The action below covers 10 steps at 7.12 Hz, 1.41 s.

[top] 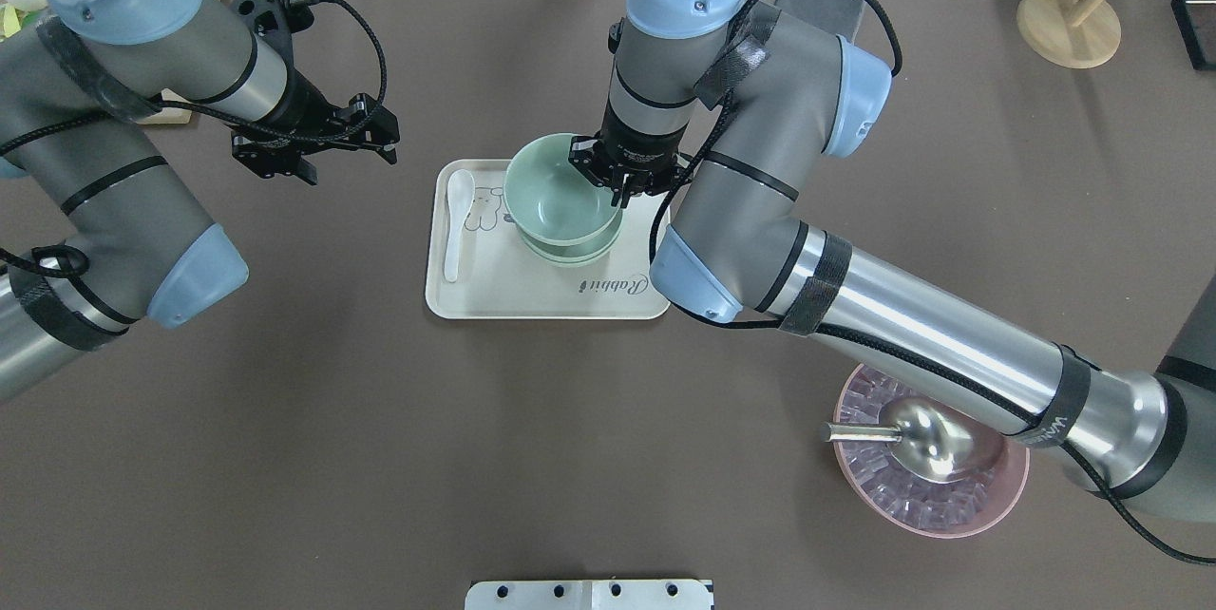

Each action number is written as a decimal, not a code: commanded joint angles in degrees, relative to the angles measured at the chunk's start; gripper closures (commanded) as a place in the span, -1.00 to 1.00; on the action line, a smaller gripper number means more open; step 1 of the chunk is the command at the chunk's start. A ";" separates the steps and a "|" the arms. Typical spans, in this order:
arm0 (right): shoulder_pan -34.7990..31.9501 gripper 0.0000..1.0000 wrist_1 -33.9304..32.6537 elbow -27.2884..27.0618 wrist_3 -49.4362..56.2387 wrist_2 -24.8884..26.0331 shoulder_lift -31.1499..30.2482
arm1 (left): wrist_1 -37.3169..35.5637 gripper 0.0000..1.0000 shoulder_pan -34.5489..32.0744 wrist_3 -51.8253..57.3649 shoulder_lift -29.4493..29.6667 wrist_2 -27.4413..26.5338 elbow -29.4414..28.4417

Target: Stack green bowls together

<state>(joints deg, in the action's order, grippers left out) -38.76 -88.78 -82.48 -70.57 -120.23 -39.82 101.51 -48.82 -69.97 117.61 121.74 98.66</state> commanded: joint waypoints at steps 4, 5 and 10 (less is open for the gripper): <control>0.44 1.00 3.32 2.92 -0.26 0.87 -0.52 | -0.09 -0.97 0.04 0.01 0.16 -0.01 -0.05; 0.44 1.00 4.22 3.81 -0.35 0.87 -0.44 | -0.09 -0.97 0.04 0.01 0.08 -0.01 -0.05; 0.79 1.00 4.23 3.82 -0.44 0.78 -0.35 | -0.09 -0.97 0.13 0.01 0.16 -0.10 -0.31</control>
<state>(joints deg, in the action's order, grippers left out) -38.10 -84.56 -78.67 -71.09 -119.44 -40.10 101.42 -48.72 -69.96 117.74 121.67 98.37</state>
